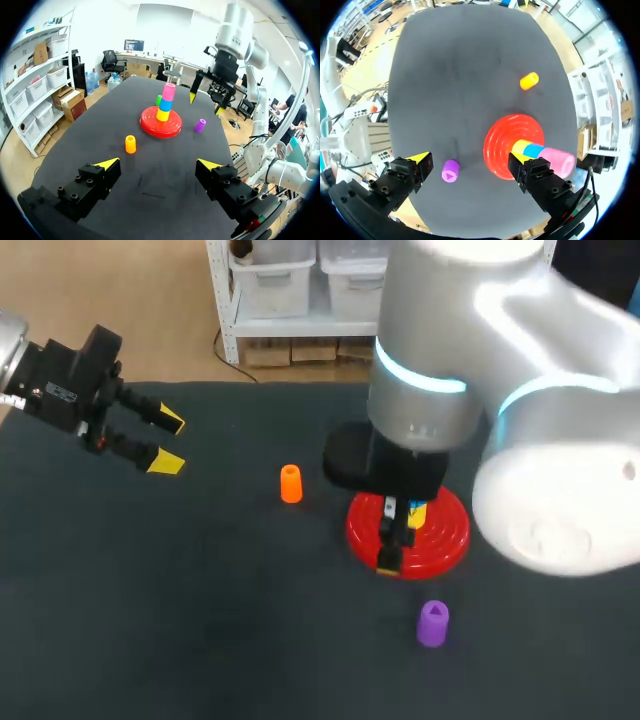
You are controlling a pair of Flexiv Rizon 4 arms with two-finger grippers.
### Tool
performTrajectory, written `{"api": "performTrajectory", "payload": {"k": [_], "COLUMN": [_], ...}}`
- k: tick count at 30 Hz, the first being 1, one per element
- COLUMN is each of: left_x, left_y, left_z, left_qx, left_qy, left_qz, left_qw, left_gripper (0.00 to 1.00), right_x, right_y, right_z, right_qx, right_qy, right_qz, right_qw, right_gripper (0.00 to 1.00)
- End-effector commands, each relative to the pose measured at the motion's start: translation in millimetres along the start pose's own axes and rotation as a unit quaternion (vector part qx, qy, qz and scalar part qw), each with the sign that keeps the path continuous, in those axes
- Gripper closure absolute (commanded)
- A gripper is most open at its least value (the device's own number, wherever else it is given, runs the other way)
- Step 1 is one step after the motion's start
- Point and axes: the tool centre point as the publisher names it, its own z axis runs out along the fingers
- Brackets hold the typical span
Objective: Pick up and stack the cylinders on the red base in this order: pink,purple,orange,green
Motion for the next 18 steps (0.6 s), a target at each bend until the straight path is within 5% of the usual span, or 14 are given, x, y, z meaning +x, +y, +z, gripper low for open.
{"api": "performTrajectory", "payload": {"k": [1, 18], "left_x": [1.5, 1.5], "left_y": [0.1, 0.1], "left_z": [0, 0], "left_qx": [0.000, 0.000], "left_qy": [-0.001, -0.001], "left_qz": [0.001, 0.001], "left_qw": [1.000, 1.000], "left_gripper": [0.00, 0.00], "right_x": [4, 39], "right_y": [2, 36], "right_z": [21, 43], "right_qx": [-0.001, -0.055], "right_qy": [0.007, 0.028], "right_qz": [0.015, 0.057], "right_qw": [1.000, 0.996], "right_gripper": [0.00, 0.00]}}
